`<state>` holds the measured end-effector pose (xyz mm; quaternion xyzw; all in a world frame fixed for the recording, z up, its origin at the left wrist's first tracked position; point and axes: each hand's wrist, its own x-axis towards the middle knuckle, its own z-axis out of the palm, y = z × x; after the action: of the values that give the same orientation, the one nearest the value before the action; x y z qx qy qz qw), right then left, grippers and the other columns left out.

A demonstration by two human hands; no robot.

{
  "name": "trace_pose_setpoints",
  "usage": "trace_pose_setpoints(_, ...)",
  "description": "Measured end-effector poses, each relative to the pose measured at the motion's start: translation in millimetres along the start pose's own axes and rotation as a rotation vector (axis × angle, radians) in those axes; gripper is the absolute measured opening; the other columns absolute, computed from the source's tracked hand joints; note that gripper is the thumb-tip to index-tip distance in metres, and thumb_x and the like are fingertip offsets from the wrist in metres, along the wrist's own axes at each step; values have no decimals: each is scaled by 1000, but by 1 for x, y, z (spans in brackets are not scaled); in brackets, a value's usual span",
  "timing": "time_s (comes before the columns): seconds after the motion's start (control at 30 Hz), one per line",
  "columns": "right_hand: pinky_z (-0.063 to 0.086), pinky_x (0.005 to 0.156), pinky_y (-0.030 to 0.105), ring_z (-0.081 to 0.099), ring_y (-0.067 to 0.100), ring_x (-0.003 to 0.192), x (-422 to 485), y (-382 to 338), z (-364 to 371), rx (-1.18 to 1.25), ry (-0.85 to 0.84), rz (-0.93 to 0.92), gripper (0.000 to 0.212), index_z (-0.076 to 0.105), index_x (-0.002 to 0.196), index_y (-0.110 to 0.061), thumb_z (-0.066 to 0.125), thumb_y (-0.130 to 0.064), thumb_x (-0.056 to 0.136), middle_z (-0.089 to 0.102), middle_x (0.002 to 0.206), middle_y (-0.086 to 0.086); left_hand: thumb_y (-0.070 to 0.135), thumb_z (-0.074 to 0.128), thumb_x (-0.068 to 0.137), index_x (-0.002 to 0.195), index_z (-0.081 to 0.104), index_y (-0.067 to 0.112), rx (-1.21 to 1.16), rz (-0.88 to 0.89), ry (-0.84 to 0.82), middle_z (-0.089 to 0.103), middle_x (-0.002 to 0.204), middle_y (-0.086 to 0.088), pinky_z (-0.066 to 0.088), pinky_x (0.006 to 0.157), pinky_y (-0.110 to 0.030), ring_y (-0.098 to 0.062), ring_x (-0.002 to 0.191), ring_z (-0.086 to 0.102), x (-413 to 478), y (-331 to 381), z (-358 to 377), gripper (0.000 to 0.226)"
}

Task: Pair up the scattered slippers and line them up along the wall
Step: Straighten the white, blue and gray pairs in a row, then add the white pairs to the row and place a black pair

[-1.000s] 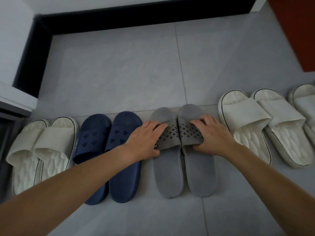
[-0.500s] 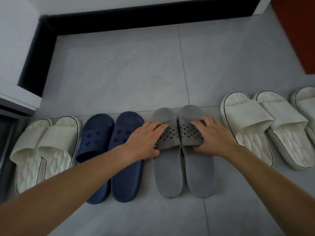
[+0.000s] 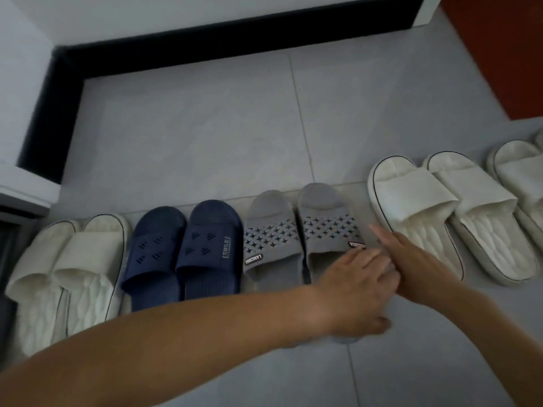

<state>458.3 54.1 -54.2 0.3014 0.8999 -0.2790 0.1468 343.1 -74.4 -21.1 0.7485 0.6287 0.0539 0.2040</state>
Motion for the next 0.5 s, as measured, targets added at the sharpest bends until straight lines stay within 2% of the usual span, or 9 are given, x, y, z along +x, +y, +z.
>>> trace_pose_setpoints(0.1,48,87,39,61,27,103,16,-11,11,132,4,24,96,7,150,-28,72,-28,78,58,126,9,44,63,79,139,34,9,103,-126,25,30,149,-15,14,116,-45,-30,141,20,-21,-32,-4,75)
trace_pose_setpoints(0.23,46,96,37,55,28,118,27,-24,17,148,6,54,94,11,150,-28,72,-36,78,52,138,5,60,54,82,150,8,15,163,-392,-80,7,158,-10,4,117,-52,-31,146,1,-74,-91,-10,94)
trace_pose_setpoints(0.37,49,94,39,59,28,115,33,-25,19,137,59,36,88,21,146,-24,75,-23,77,59,131,9,73,52,74,150,-5,27,114,-633,-129,-1,159,-5,8,114,-63,-32,146,-3,-133,-133,-2,106)
trace_pose_setpoints(0.5,51,89,43,60,31,112,37,-30,25,57,95,9,85,23,145,-22,74,-19,77,58,130,11,74,48,75,150,-2,28,167,-659,-157,0,160,0,18,106,-71,-29,147,1,-159,-150,9,101)
